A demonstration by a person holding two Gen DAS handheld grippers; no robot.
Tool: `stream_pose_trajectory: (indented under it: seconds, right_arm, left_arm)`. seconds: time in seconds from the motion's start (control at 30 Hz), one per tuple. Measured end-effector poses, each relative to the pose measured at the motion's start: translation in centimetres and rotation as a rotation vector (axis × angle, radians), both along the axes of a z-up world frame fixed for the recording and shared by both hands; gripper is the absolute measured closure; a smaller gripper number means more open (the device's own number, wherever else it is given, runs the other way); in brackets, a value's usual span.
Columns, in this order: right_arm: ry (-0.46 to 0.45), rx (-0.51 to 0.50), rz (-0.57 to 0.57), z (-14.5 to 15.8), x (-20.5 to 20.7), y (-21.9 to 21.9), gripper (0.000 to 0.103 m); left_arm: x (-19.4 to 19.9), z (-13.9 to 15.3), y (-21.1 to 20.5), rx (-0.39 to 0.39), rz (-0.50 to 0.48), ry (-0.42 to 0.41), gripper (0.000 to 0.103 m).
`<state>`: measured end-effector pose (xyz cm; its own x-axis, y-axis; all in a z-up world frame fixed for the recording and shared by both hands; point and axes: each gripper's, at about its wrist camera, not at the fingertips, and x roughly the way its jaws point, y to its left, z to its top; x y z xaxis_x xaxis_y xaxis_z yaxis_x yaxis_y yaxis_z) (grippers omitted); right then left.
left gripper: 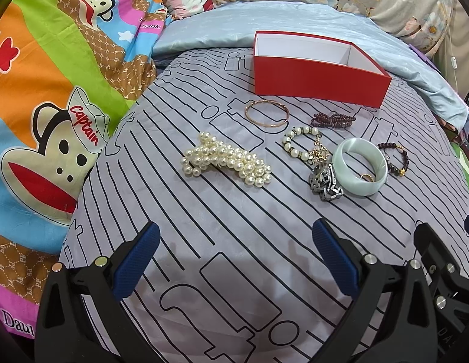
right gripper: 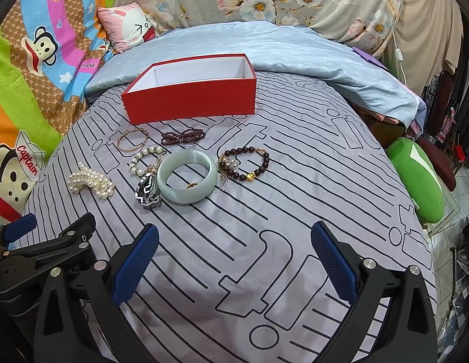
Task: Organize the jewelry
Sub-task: 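Lower the left tool onto the pearl cluster bracelet while the right tool approaches the jade bangle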
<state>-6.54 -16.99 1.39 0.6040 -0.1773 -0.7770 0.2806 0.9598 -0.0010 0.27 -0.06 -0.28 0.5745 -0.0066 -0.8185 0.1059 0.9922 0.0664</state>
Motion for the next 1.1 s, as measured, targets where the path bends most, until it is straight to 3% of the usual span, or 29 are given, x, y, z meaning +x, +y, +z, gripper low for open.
stream_pose_trajectory:
  seconds: [0.5, 0.8, 1.1]
  right_arm:
    - [0.023, 0.023, 0.000, -1.0, 0.7, -0.7, 0.005]
    - [0.042, 0.050, 0.016, -2.2, 2.1, -1.1, 0.005]
    - [0.052, 0.056, 0.020, -2.7, 3.4, -1.4, 0.005]
  left_arm:
    - [0.9, -1.3, 0.8, -0.005, 0.014, 0.023, 0.005]
    - [2.8, -2.3, 3.4, -0.021, 0.094, 0.043, 0.005]
    - [7.0, -2.3, 3.6, -0.158, 0.175, 0.103, 0.005]
